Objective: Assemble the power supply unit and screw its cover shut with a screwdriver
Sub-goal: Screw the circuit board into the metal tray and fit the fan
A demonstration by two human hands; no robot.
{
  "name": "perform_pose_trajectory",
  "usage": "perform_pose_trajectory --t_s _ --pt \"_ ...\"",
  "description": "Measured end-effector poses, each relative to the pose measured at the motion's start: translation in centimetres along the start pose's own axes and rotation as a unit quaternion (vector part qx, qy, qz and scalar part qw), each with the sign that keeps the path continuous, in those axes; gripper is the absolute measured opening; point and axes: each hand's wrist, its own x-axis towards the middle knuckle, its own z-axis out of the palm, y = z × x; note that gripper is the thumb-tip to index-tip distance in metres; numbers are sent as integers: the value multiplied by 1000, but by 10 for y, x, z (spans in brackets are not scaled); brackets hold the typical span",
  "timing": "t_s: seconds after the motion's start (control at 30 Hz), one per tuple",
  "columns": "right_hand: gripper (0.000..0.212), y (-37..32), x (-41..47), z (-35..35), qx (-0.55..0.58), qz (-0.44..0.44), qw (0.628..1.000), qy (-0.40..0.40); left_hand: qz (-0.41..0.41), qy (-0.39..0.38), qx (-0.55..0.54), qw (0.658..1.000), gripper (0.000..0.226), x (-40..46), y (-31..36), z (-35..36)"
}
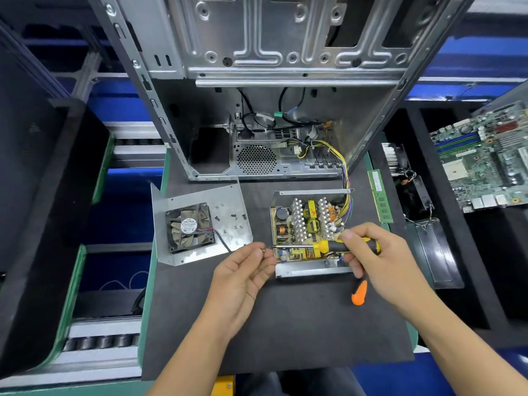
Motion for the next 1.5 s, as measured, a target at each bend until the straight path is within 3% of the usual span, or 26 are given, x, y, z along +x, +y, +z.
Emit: perform_pose_trajectory --t_s 0.63,1.2,1.5 --pt "20 -4 -4 7 -22 -3 1000 2 18 28 -9 999 14 -3 -3 9" --pt "12 -10 -14 14 -85 -63 994 -8 3 48 -56 997 13 1 -9 5" --pt "10 -13 -17 14 -60 -32 997 -30 12 60 -49 997 20 1 -10 7"
